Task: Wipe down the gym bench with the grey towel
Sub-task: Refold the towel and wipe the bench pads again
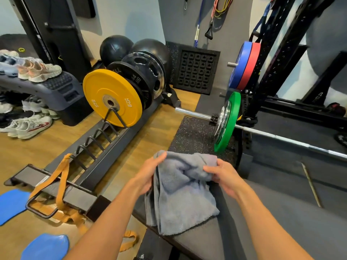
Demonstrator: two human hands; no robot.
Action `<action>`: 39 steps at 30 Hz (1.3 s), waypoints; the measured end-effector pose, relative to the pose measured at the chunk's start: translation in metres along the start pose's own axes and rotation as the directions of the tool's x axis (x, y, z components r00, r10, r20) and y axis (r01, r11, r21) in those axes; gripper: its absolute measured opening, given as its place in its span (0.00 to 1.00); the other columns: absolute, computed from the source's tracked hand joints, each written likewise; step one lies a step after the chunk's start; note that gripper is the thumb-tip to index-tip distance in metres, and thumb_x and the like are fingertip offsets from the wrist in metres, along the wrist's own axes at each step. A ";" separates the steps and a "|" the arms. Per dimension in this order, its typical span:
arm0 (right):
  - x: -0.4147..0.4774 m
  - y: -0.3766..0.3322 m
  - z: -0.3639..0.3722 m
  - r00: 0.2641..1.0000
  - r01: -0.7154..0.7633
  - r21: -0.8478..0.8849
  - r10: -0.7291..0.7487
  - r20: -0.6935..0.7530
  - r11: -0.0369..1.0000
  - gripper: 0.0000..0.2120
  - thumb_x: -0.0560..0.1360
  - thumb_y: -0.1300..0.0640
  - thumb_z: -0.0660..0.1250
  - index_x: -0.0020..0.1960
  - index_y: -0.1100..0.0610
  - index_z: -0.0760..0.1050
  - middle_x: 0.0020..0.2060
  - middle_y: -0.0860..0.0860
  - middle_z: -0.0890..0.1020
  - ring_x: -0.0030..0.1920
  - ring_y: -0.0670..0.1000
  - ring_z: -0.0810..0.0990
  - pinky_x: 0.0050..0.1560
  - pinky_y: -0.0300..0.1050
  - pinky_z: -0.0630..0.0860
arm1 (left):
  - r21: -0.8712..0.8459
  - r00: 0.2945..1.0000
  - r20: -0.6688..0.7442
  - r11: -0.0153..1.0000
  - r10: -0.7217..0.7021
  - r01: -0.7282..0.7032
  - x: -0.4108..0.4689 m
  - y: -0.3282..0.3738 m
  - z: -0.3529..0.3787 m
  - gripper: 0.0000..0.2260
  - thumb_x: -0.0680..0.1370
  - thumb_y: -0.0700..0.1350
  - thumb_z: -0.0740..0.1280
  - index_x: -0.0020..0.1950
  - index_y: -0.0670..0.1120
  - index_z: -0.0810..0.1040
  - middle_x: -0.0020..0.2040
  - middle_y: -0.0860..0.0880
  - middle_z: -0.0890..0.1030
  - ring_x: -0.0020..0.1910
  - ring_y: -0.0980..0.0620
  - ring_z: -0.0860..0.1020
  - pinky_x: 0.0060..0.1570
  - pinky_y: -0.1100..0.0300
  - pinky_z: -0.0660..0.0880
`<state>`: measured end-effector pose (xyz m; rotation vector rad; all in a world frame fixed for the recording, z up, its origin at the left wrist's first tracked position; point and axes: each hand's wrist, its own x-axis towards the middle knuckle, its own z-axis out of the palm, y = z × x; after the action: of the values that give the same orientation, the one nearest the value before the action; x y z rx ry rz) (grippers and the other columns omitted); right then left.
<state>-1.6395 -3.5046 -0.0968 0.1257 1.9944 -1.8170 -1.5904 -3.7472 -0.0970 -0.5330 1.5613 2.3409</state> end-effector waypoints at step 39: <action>-0.090 -0.124 -0.014 0.788 0.493 -0.633 -0.615 0.034 0.596 0.10 0.70 0.51 0.74 0.50 0.43 0.79 0.43 0.42 0.82 0.45 0.46 0.80 0.48 0.49 0.78 | 0.907 0.774 0.287 0.099 0.564 -0.409 -0.090 0.108 0.044 0.19 0.69 0.44 0.74 0.60 0.52 0.80 0.57 0.53 0.80 0.54 0.57 0.75 0.51 0.67 0.66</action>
<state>-1.6062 -3.4880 0.0525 -0.6330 2.9063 -1.3565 -1.5622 -3.7500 0.0477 0.2308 3.1472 1.0534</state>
